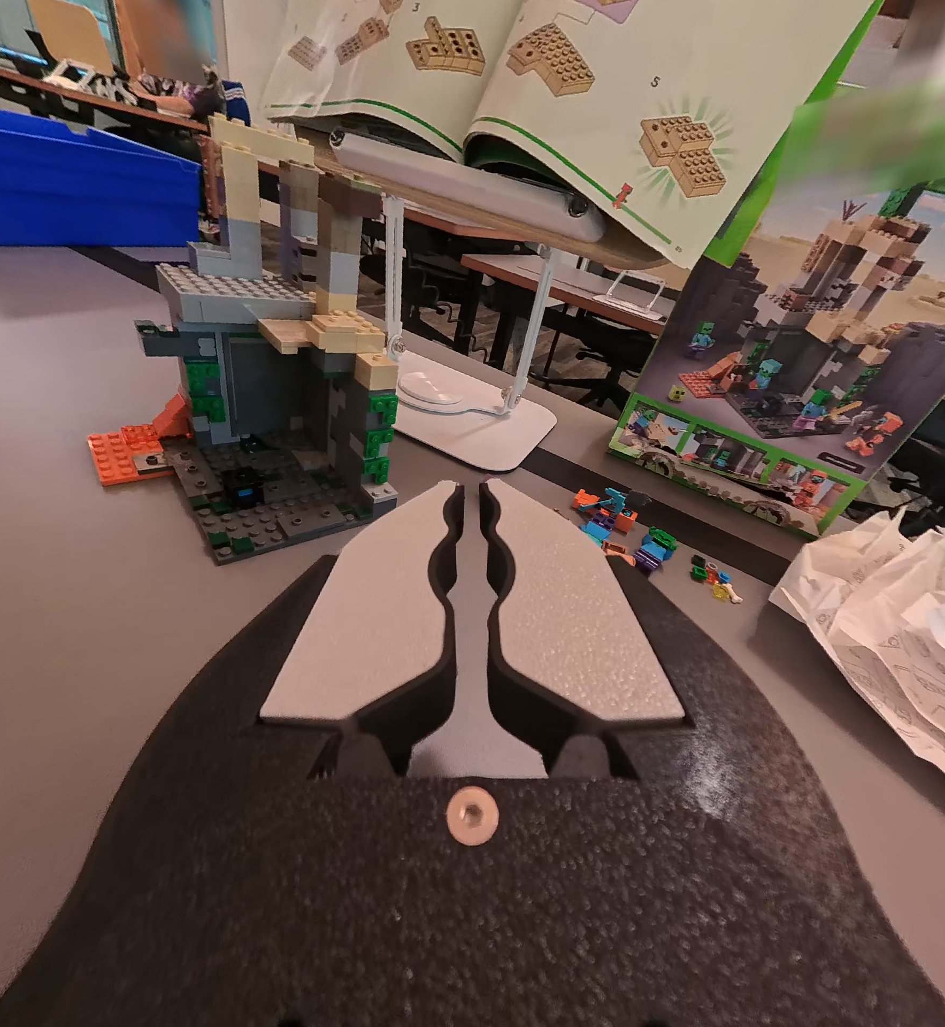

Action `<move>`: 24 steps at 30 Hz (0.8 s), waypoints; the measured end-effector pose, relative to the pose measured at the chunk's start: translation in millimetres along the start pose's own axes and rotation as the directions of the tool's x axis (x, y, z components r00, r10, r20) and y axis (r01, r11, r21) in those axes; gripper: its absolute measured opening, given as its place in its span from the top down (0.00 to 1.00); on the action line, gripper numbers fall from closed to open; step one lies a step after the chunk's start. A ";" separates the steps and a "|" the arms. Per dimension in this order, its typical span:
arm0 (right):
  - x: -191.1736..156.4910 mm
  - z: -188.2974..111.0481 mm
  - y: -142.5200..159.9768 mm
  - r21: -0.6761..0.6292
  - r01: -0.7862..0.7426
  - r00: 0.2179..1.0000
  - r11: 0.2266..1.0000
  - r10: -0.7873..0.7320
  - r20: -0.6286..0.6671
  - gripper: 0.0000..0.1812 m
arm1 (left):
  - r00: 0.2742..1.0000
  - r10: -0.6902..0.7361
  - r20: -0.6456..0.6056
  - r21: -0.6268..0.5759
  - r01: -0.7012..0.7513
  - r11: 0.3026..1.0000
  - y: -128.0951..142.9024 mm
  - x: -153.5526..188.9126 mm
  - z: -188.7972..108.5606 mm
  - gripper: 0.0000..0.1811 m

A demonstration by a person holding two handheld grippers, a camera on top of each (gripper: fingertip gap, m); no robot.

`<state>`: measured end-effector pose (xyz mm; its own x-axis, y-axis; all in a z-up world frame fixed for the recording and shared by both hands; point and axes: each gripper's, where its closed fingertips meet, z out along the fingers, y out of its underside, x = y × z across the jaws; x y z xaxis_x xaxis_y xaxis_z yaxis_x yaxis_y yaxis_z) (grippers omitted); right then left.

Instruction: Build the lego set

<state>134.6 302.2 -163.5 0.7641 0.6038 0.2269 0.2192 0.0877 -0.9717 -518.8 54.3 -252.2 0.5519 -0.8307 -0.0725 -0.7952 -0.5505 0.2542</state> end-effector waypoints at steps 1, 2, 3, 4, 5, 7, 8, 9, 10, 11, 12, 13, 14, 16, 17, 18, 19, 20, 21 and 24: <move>-0.6 0.3 0.4 -0.003 0.005 1.000 1.000 -0.005 0.001 0.97 | 1.000 0.002 -0.028 -0.003 -0.002 1.000 0.0 1.4 0.5 0.80; -1.3 0.6 0.7 -0.006 0.011 1.000 1.000 -0.011 0.002 0.97 | 0.998 0.003 -0.060 -0.006 -0.003 1.000 -0.1 3.0 1.0 0.80; -2.1 0.7 1.0 -0.008 0.015 1.000 1.000 -0.015 0.004 0.97 | 0.997 0.006 -0.078 -0.008 -0.006 1.000 0.0 2.6 1.0 0.80; -2.6 0.8 1.0 -0.009 0.020 1.000 1.000 -0.020 0.003 0.97 | 0.996 0.011 -0.085 -0.009 -0.012 1.000 -0.5 1.3 0.9 0.81; -2.9 0.9 1.1 -0.010 0.024 1.000 1.000 -0.024 0.003 0.97 | 0.995 0.017 -0.094 -0.014 -0.018 1.000 -0.8 0.6 0.7 0.82; -3.2 0.8 1.1 -0.010 0.030 1.000 0.999 -0.030 -0.001 0.97 | 0.994 0.010 -0.112 -0.012 -0.012 1.000 -1.3 0.1 0.2 0.82; -3.3 0.8 1.1 -0.010 0.033 0.999 0.999 -0.033 -0.003 0.97 | 0.993 0.001 -0.116 -0.003 -0.001 1.000 -1.7 -0.1 0.2 0.82; -3.3 0.8 1.1 -0.010 0.035 0.999 0.999 -0.035 -0.005 0.97 | 0.994 -0.012 -0.110 0.008 0.013 1.000 -1.9 -0.6 0.3 0.82; -3.3 0.8 1.1 -0.011 0.037 0.999 0.999 -0.037 -0.006 0.97 | 0.995 -0.023 -0.100 0.019 0.025 1.000 -1.9 -0.9 0.2 0.82; -3.3 1.1 1.4 -0.014 0.038 0.999 0.999 -0.038 -0.007 0.97 | 0.996 -0.032 -0.082 0.032 0.035 0.999 -2.1 -1.2 -0.2 0.82; -3.4 1.7 2.0 -0.019 0.040 0.999 0.999 -0.040 -0.007 0.97 | 0.998 -0.039 -0.055 0.044 0.041 0.998 -1.4 -1.8 -1.3 0.82; -3.7 2.1 2.6 -0.024 0.042 0.999 0.999 -0.042 -0.006 0.97 | 0.998 -0.049 -0.028 0.060 0.050 0.997 -0.5 -2.2 -3.6 0.82; -4.2 2.5 3.1 -0.028 0.045 0.999 0.999 -0.046 -0.004 0.97 | 0.998 -0.070 0.002 0.074 0.070 0.995 1.1 -3.7 -8.0 0.82; -5.5 2.3 2.5 -0.023 0.056 0.998 0.998 -0.056 -0.002 0.97 | 0.993 -0.104 0.061 0.117 0.096 0.989 3.9 -4.3 -23.8 0.82; -6.2 1.8 1.8 -0.018 0.061 0.998 0.998 -0.061 -0.001 0.97 | 0.988 -0.123 0.097 0.155 0.107 0.982 3.5 -5.2 -35.4 0.82; -7.0 1.4 1.3 -0.014 0.067 0.998 0.998 -0.067 0.002 0.97 | 0.981 -0.150 0.126 0.202 0.123 0.972 2.0 -5.6 -49.1 0.82; -8.3 1.0 1.0 -0.013 0.074 0.997 0.997 -0.073 0.007 0.97 | 0.972 -0.176 0.156 0.255 0.132 0.958 -1.0 -5.6 -64.9 0.82; -9.9 0.3 0.1 -0.010 0.081 0.997 0.997 -0.081 0.015 0.97 | 0.962 -0.201 0.187 0.319 0.134 0.938 -6.6 -5.2 -82.7 0.82; -12.1 -0.8 -2.2 -0.002 0.088 0.996 0.996 -0.088 0.026 0.97 | 0.952 -0.224 0.210 0.388 0.129 0.912 -14.7 -2.8 -102.2 0.82; -24.8 -6.1 -14.6 0.050 0.098 0.990 0.994 -0.103 0.098 0.97 | 0.927 -0.297 0.227 0.646 0.085 0.759 -57.6 11.9 -166.8 0.82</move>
<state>116.1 281.1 -154.6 0.6745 0.6662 0.3183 0.2630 0.1860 -0.9467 -424.6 89.9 -106.8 0.6909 -0.6259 -0.3620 -0.7189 -0.5413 -0.4361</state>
